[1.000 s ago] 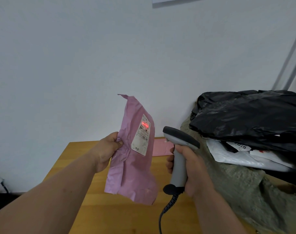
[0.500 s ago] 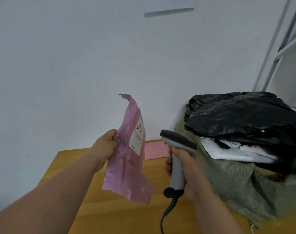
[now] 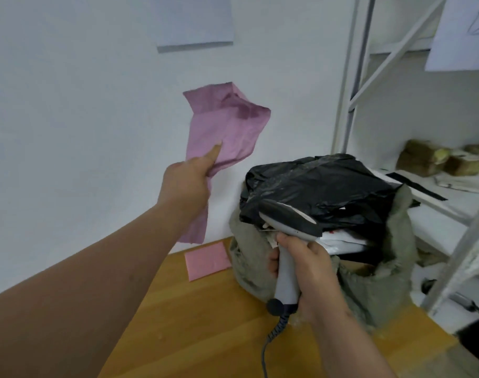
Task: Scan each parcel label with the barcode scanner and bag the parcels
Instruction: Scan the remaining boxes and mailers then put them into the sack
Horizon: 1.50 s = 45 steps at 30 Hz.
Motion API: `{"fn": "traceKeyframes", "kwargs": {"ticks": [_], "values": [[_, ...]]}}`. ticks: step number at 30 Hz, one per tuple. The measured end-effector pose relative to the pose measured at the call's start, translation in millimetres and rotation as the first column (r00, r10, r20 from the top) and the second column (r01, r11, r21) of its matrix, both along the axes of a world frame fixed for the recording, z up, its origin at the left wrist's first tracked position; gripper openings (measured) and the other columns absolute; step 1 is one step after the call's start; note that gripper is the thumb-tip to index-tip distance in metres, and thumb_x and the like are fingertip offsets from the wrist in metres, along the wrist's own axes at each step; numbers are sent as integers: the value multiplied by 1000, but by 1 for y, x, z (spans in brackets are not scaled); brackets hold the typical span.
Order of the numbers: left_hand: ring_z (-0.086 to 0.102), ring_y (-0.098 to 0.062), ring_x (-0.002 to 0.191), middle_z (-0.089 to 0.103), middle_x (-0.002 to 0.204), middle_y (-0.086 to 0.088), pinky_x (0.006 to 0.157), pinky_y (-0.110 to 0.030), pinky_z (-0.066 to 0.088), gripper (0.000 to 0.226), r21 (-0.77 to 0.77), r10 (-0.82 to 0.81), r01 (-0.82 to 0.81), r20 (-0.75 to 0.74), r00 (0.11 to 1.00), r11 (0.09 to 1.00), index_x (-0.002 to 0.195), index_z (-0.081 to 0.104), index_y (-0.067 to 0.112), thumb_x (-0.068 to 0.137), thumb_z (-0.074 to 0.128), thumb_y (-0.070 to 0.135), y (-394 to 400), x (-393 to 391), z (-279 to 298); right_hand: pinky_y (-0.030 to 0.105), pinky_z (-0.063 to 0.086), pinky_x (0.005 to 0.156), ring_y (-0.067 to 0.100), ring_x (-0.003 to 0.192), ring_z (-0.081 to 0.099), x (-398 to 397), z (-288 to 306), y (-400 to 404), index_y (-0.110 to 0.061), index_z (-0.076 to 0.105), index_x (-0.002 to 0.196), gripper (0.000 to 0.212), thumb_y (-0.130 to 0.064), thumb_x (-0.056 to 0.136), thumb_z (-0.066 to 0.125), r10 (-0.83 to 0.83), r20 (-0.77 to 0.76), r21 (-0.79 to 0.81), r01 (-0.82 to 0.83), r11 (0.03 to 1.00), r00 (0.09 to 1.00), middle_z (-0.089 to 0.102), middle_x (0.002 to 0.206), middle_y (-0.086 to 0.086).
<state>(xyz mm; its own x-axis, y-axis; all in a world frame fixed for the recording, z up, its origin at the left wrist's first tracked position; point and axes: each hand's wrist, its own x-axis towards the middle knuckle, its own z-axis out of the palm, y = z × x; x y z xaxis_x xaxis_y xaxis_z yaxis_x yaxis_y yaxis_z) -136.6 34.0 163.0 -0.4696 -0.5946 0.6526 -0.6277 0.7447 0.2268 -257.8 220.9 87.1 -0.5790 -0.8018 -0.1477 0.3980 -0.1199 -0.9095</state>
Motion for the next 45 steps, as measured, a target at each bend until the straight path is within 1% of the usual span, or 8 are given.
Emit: {"fn": "traceKeyframes", "kwargs": {"ticks": [3,6,10,13,20,27,34,45], "values": [[59,-30,89,68,103,-8,95,-37,38,71,-98,-77,92,146,986,991,150,32,32,90,48,-3,2,-63,15,33,50,55,20,57,60,-34,-2,8,2,63,101,17,-13,94,64,-1,-20,8,1,1000,1000,65,71,15],[56,-22,110,61,121,-1,112,-37,21,78,-141,-70,123,331,941,982,154,12,39,92,43,3,15,-128,26,39,50,63,26,62,61,-70,-5,17,3,65,98,18,-14,93,66,28,-34,15,-27,1000,999,67,74,18],[54,-20,117,60,119,1,119,-49,7,73,51,-98,84,614,783,995,151,-10,44,101,36,19,31,-190,17,37,51,59,27,60,59,-108,-10,27,5,67,96,21,-15,90,70,50,-24,-21,-50,999,998,65,76,22],[41,-20,137,44,148,10,116,-60,0,56,237,-202,21,773,602,971,153,-4,43,106,26,36,32,-210,-2,35,52,56,26,56,59,-129,-9,34,2,69,90,29,-21,77,80,56,-13,-62,-57,996,998,65,72,20],[28,-12,145,33,155,16,116,-59,-1,50,407,-284,30,579,764,913,152,13,46,102,19,43,23,-196,-16,32,52,54,24,58,60,-141,-7,33,6,64,104,27,-14,88,72,103,0,-115,-102,988,995,63,74,19],[39,-15,136,38,153,10,113,-44,15,46,387,80,-203,312,947,899,149,28,44,103,30,46,-3,-106,-17,38,53,64,26,63,61,-97,4,0,0,67,95,10,-9,92,66,296,-94,-59,-302,951,951,65,74,16],[42,-19,135,38,153,6,107,-44,26,50,530,218,-465,462,860,709,150,31,36,101,39,46,-46,39,-93,36,54,64,22,61,63,-7,-22,-58,-8,68,100,11,-10,89,69,426,-149,128,-410,903,892,67,72,11],[32,-23,142,25,159,1,113,-48,24,55,588,5,-565,691,723,579,152,26,31,101,38,48,-123,149,-212,37,51,63,19,58,61,87,-109,-168,-9,62,73,21,-17,92,65,358,-211,458,-231,858,910,62,64,8]]}}
